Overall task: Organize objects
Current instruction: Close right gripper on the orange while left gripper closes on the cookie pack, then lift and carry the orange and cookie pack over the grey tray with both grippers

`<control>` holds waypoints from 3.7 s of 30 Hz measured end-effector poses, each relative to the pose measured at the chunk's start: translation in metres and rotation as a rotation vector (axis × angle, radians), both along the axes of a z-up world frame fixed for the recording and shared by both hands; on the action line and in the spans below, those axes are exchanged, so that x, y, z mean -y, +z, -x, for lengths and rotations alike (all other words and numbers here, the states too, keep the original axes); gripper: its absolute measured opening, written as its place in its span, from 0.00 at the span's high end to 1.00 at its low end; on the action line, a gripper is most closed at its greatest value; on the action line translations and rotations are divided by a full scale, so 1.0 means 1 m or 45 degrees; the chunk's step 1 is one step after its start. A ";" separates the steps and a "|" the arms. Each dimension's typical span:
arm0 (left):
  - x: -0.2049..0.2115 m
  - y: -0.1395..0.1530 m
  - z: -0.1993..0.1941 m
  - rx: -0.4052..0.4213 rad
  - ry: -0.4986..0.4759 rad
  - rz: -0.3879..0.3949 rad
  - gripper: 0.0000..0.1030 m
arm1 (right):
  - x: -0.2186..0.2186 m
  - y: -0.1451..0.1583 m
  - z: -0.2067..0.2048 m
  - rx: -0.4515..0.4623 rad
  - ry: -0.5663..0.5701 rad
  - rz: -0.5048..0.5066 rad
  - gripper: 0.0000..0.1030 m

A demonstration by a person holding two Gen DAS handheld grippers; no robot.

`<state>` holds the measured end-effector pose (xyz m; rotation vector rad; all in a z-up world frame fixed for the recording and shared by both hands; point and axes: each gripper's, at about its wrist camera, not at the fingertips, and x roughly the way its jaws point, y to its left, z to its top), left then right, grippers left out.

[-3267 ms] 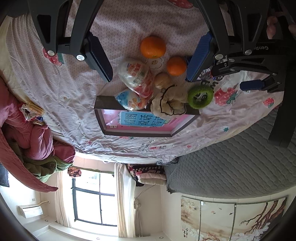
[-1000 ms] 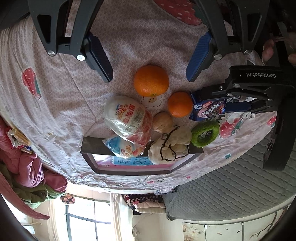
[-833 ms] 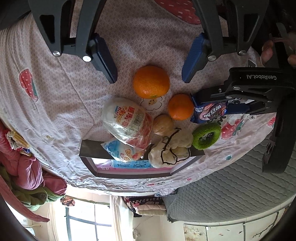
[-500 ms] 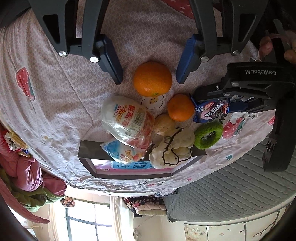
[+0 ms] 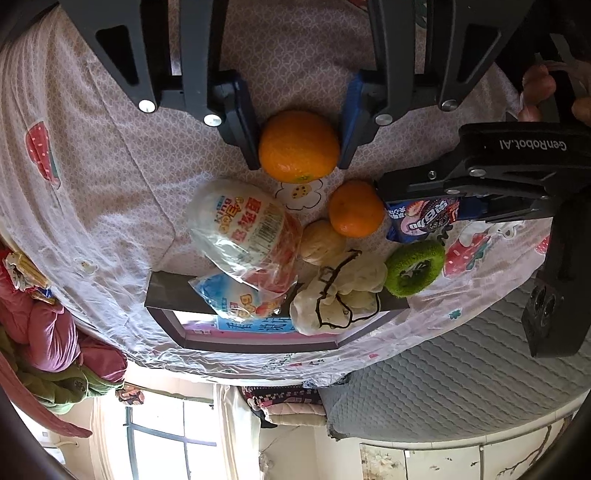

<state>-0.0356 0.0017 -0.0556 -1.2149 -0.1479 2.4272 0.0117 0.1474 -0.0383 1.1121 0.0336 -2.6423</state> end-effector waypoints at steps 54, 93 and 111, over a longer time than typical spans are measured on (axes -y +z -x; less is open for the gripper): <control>0.009 0.050 -0.043 -0.250 0.059 0.087 0.44 | -0.008 0.050 -0.026 -0.300 0.019 0.002 0.61; -0.002 0.091 0.053 -0.301 0.080 0.030 0.44 | -0.030 0.086 0.053 -0.334 -0.066 0.020 0.61; 0.000 0.091 0.097 -0.311 0.074 0.038 0.44 | -0.033 0.099 0.093 -0.385 -0.088 0.018 0.61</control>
